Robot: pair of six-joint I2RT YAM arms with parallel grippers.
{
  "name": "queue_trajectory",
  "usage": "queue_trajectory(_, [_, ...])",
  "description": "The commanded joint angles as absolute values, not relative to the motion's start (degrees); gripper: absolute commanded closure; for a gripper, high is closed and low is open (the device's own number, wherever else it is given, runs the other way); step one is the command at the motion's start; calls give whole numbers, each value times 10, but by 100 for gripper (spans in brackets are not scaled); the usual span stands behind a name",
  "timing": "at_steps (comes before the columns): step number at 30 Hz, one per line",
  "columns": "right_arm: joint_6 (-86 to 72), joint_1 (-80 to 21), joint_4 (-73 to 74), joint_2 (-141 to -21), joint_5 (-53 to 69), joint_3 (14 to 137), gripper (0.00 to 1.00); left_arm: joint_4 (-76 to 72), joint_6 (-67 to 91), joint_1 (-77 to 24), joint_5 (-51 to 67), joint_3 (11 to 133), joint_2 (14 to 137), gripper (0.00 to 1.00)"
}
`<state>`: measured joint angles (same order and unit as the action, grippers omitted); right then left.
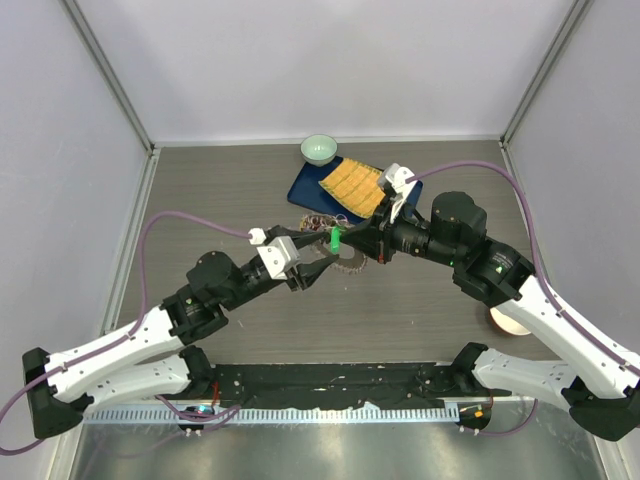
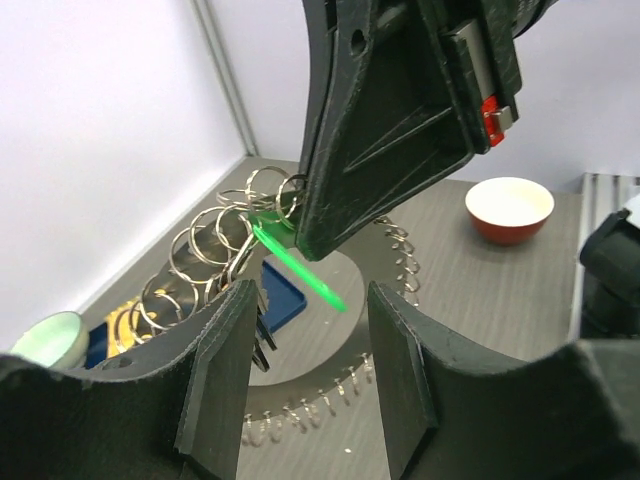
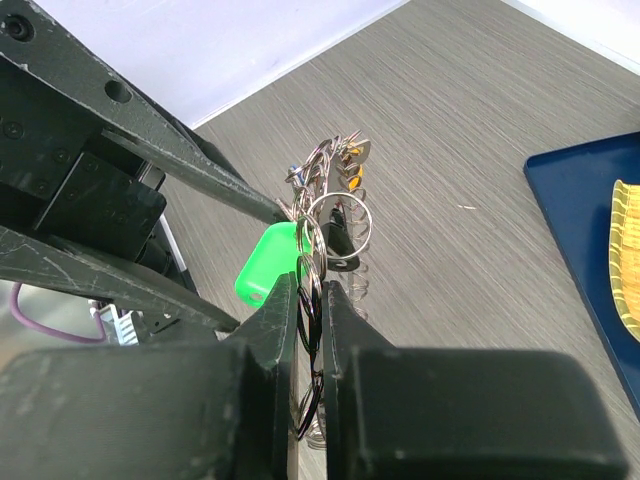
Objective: Remove the keys from the keyring
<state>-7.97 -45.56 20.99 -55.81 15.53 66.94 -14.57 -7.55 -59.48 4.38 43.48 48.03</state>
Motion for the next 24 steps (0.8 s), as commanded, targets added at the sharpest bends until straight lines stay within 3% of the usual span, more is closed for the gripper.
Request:
queue_trajectory(1, [-91,-454,149,-543,155,681,99,-179,-126,-601,4,446,475,48])
queue_trajectory(24, [-95,-455,143,-546,157,678,99,-185,-158,-602,29,468,502,54])
